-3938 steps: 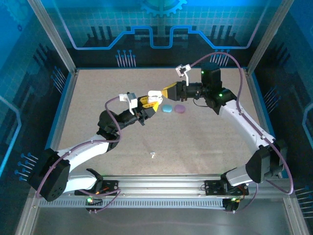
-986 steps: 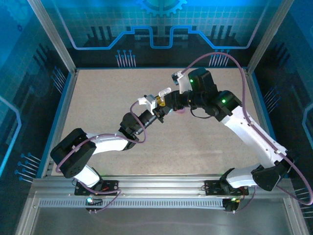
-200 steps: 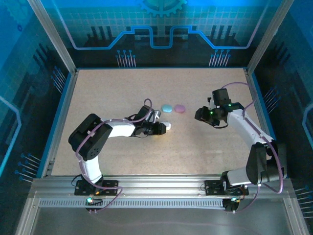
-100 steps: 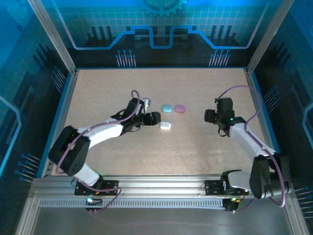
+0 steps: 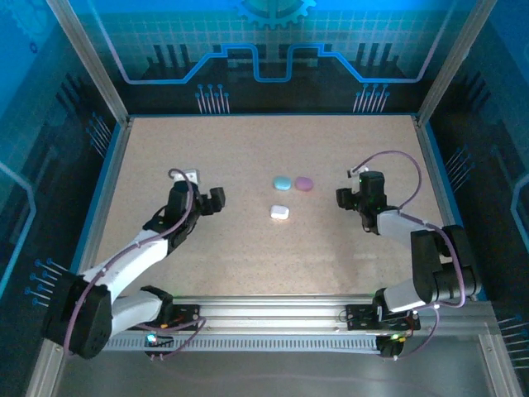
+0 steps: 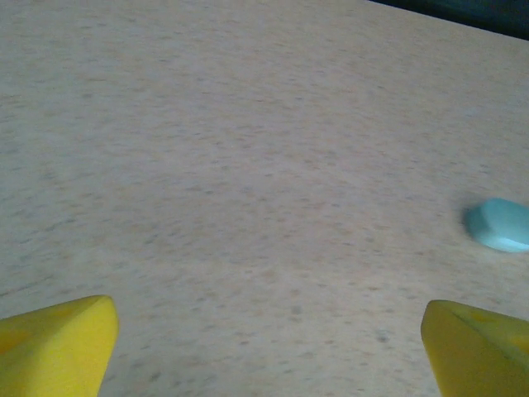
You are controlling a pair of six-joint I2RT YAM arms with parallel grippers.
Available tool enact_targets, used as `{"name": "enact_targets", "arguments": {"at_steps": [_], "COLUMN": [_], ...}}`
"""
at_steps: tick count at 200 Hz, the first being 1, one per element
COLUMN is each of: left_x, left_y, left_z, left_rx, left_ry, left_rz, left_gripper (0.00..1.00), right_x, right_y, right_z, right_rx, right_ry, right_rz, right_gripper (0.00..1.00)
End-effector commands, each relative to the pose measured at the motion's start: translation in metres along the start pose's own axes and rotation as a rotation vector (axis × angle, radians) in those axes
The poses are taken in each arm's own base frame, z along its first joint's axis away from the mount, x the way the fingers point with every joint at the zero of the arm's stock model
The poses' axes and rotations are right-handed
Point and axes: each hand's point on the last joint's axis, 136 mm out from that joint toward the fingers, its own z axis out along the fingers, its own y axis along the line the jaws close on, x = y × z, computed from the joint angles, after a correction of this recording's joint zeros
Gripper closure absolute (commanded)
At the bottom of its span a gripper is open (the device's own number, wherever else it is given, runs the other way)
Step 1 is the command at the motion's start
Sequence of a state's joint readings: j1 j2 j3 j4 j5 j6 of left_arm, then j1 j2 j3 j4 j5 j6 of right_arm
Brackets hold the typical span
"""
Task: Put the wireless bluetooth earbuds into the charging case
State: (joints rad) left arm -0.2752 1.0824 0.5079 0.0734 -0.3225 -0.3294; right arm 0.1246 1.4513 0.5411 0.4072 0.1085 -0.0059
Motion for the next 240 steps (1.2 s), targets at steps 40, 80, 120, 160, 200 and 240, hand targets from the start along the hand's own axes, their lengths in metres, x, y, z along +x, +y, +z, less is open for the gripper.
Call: {"name": "enact_targets", "arguments": {"at_steps": [40, 80, 120, 160, 200, 240], "left_x": [-0.037, -0.023, -0.031, -0.016, -0.024, -0.023], "left_y": [0.046, 0.038, 0.035, 0.059, 0.067, 0.063], "left_z": [0.002, 0.037, 0.045, 0.047, 0.069, 0.069], "left_rx": [-0.173, -0.109, -0.045, -0.012, -0.107, -0.093], "left_ry": [-0.176, -0.232, -0.320, -0.382, -0.289, -0.281], "left_rz": [0.114, 0.219, 0.252, 0.147, 0.146, 0.158], "left_gripper": [0.04, 0.04, 0.03, 0.03, 0.01, 0.01], "right_x": [-0.012, -0.012, -0.011, -0.012, -0.012, -0.012], "right_y": [-0.019, -0.019, -0.019, -0.019, -0.019, -0.019], "right_z": [0.000, 0.000, 0.000, 0.000, 0.000, 0.000], "right_rx": [0.022, 0.031, 0.030, 0.030, 0.029, 0.030], "right_ry": [-0.186, -0.181, -0.180, -0.181, -0.182, -0.183], "right_rz": [0.027, 0.025, 0.025, 0.024, 0.025, 0.025], "right_gripper": [0.00, 0.00, 0.00, 0.00, 0.00, 0.00]}}
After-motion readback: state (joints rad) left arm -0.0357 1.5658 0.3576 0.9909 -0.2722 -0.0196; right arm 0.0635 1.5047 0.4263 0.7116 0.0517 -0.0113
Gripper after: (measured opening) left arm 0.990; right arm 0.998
